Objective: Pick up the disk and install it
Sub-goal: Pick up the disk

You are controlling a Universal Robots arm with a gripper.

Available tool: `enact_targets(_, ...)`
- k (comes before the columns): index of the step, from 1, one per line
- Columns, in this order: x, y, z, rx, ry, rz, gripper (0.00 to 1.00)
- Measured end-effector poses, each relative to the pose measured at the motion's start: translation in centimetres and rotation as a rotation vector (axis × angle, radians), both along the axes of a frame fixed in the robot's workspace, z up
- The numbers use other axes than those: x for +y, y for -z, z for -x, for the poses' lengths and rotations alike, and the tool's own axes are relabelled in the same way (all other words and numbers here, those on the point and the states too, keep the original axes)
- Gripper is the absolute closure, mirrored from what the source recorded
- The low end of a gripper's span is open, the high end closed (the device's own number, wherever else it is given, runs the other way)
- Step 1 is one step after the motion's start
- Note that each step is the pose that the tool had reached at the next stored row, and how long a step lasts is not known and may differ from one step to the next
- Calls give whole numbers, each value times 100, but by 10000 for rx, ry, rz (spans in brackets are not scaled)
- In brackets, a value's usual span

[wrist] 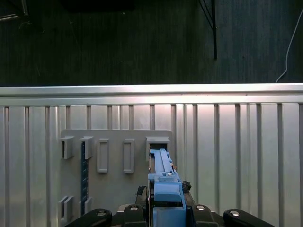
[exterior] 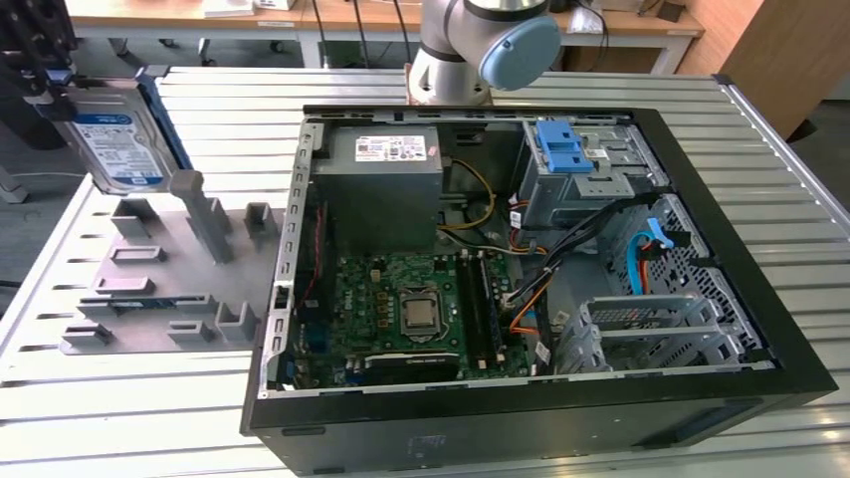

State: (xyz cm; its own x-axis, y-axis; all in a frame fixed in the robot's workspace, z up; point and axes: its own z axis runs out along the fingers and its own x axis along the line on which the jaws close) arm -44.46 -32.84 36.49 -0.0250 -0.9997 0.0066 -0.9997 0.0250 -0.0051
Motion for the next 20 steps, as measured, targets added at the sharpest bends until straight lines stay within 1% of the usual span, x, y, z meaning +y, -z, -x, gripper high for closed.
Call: enact_targets(20,0,-104,0,0,0,0,64)
